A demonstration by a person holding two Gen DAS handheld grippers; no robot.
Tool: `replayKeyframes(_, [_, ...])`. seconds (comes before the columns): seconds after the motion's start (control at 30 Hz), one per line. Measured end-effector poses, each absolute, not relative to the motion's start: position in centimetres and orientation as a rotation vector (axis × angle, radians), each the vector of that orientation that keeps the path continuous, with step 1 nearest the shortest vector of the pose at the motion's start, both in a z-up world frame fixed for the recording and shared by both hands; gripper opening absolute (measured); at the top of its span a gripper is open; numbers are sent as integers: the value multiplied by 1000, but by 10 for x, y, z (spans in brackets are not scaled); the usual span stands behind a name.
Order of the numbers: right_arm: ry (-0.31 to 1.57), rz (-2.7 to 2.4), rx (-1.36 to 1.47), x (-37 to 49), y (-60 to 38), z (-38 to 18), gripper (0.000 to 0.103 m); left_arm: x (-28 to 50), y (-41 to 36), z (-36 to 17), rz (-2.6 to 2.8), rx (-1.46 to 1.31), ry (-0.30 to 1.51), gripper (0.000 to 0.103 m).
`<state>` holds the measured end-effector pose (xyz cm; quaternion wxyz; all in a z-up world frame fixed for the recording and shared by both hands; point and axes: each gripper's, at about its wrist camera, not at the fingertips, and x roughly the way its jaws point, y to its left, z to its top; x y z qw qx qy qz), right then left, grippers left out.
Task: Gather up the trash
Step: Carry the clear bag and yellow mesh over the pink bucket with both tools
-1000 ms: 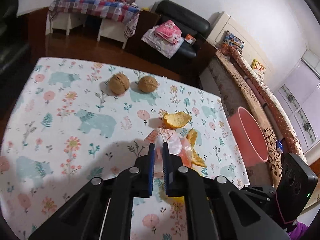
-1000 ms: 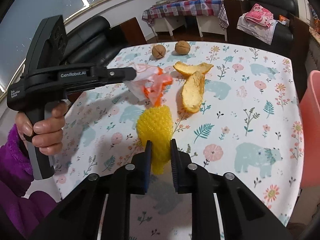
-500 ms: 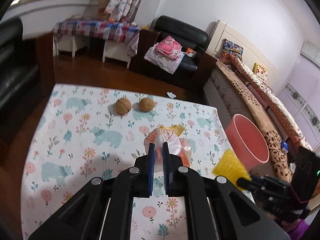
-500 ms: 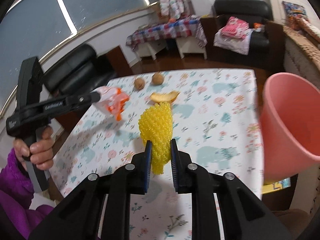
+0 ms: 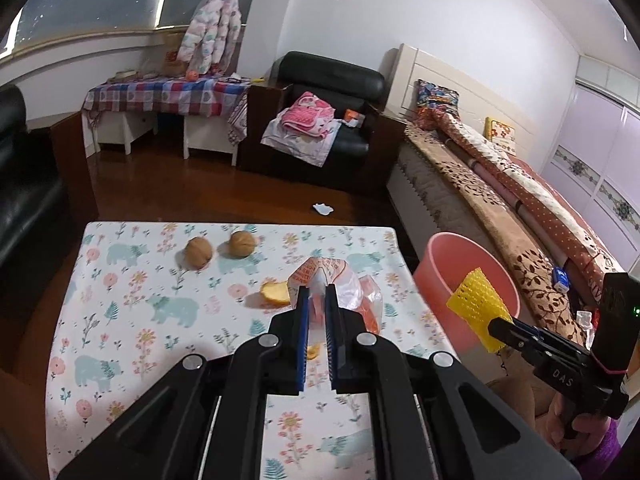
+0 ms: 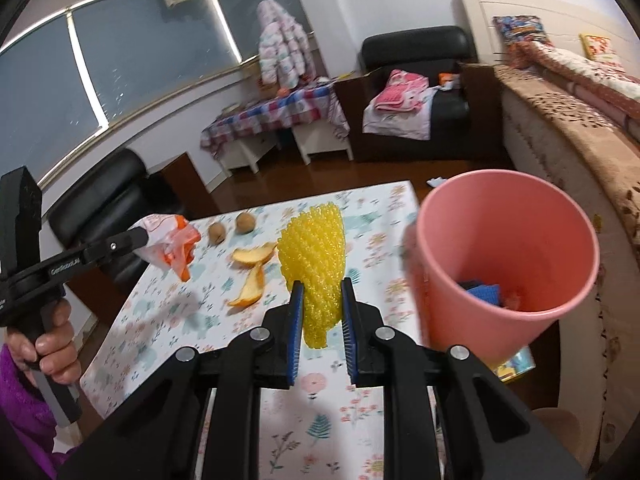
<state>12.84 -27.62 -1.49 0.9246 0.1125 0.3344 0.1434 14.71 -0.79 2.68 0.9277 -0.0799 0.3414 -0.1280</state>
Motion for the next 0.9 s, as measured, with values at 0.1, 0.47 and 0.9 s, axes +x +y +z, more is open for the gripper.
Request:
replayKeyframes(0.1, [669,262,239,126,-285,-12,18,148,-20,31,-279,-156,693,7])
replayKeyframes(0.47, [637,163,286,122,-324,-13,18,160,-72,44,-365,-109,682,7])
replayKeyframes(0.9, [632,43,362,129,-376,-23,18,181,-147,43,-477,-50,698,7])
